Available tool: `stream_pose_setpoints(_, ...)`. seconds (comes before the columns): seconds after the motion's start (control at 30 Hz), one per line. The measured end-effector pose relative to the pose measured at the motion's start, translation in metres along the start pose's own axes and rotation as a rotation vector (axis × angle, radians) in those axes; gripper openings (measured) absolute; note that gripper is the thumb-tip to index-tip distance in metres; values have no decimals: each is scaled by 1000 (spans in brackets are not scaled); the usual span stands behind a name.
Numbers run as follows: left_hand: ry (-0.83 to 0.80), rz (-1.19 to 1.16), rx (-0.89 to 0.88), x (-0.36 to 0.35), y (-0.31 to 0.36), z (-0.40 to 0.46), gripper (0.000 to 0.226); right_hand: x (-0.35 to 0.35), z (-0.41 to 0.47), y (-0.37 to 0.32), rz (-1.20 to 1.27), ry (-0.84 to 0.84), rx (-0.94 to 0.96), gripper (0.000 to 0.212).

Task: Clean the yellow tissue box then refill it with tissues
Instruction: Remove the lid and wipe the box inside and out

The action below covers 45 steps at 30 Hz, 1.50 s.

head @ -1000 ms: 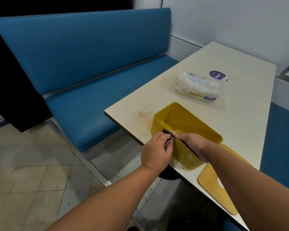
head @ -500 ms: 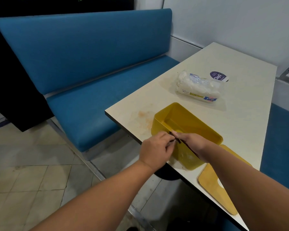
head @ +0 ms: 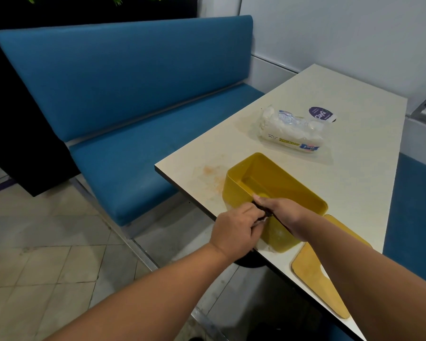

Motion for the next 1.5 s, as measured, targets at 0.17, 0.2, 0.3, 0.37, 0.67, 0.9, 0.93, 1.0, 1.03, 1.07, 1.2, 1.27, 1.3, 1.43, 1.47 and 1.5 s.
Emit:
stream_pose_setpoints(0.17, 88, 20, 321, 8, -31, 13, 17, 0, 5, 5, -42, -2, -35, 111)
stream_pose_setpoints(0.2, 70, 29, 318, 6, -32, 11, 17, 1, 6, 7, -45, -3, -28, 111)
stream_pose_setpoints(0.3, -87, 62, 114, -1, -18, 0, 19, 3, 6, 9, -14, -3, -11, 110)
stream_pose_setpoints(0.37, -73, 87, 98, 1, -22, 2, 20, 3, 6, 9, -28, -10, -21, 111)
stream_pose_setpoints(0.67, -127, 90, -9, -5, -19, -1, 21, 3, 8, 11, -23, -10, -33, 107)
stream_pose_setpoints(0.9, -166, 104, 11, -10, -24, -5, 23, 4, 8, 11, -34, -28, -24, 102)
stream_pose_setpoints(0.93, -182, 133, -40, -11, -23, -6, 25, 4, 7, 11, -38, -30, -19, 101)
stream_pose_setpoints(1.0, -132, 176, 18, -7, -31, 1, 22, 3, 6, 9, -42, -25, -27, 103)
stream_pose_setpoints(1.03, -98, 191, 94, -5, -39, 6, 19, 3, 6, 9, -42, -19, -35, 100)
stream_pose_setpoints(1.07, -63, 205, 175, -1, -45, 10, 19, 3, 5, 8, -42, -16, -40, 92)
stream_pose_setpoints(1.2, -34, 273, 252, -3, -45, 13, 24, 4, 5, 7, -31, -15, -16, 60)
stream_pose_setpoints(1.27, -94, 266, 154, -10, -35, 4, 26, 3, 5, 7, -38, -13, -10, 66)
stream_pose_setpoints(1.3, -117, 259, 83, -12, -32, 1, 28, 3, 4, 6, -48, -10, -17, 75)
stream_pose_setpoints(1.43, -147, 281, 218, -2, -44, 17, 22, 0, 0, 1, -64, -12, -14, 76)
stream_pose_setpoints(1.47, -89, 261, 374, 4, -52, 23, 22, 0, 0, 1, -66, -8, -17, 73)
stream_pose_setpoints(1.5, -31, 244, 501, 10, -58, 26, 23, 0, -1, 0, -74, 2, -17, 69)
Point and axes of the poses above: each hand's wrist, its own z-axis towards the middle knuckle, its own x-axis out of the back of the hand, y = z × x, the point moved 3 cm from there along z, towards the middle knuckle, and after that the axes turned 15 degrees about x, right-handed, at the moved point
